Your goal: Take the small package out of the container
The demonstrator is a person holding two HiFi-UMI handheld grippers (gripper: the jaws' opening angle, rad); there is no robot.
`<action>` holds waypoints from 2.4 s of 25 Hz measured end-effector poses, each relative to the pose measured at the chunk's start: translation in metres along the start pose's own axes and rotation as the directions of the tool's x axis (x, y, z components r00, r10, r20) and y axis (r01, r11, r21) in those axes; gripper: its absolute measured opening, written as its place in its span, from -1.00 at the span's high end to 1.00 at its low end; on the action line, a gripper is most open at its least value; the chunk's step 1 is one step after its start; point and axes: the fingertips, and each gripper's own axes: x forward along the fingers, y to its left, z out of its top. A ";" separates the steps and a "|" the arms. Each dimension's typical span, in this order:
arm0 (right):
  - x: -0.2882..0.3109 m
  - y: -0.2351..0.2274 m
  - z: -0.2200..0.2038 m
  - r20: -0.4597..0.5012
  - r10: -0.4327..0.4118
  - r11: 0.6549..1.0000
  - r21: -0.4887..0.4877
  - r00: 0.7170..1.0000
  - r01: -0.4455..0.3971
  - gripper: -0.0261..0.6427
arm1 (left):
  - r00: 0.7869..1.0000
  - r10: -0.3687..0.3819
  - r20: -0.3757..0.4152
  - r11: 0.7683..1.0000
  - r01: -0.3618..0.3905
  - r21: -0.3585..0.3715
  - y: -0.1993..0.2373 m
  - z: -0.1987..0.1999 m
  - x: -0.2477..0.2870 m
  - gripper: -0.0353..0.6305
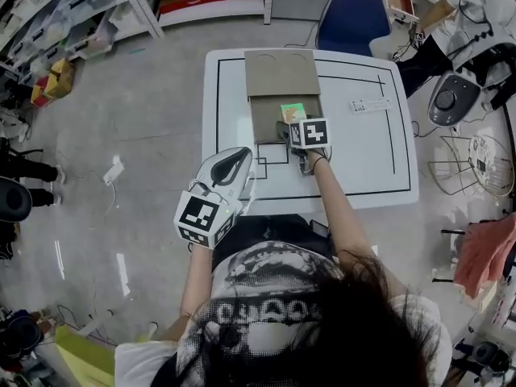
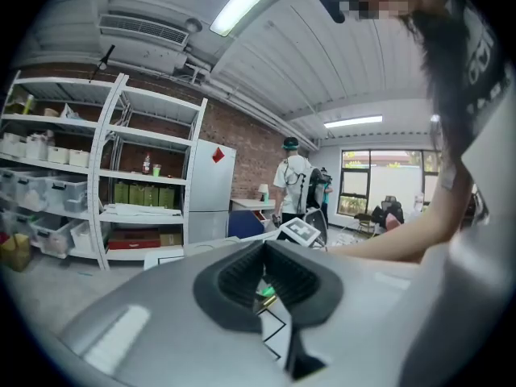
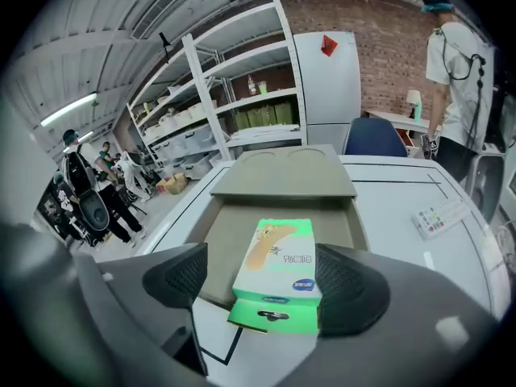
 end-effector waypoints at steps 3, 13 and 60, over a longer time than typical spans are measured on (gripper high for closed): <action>0.005 -0.007 0.005 -0.026 -0.062 0.998 -0.022 0.998 0.061 -0.39 | 0.999 0.046 -0.007 0.999 -0.046 -0.006 0.010 -0.001 -0.007 0.89; 0.021 -0.017 0.007 -0.107 -0.072 0.994 -0.086 0.992 0.062 -0.45 | 0.993 0.113 -0.023 0.993 -0.113 -0.015 0.024 -0.005 -0.018 0.89; -0.170 0.018 -0.006 0.241 0.278 0.952 -0.201 0.930 -0.233 -0.27 | 0.994 0.110 -0.007 0.993 -0.110 -0.049 -0.058 -0.006 0.005 0.89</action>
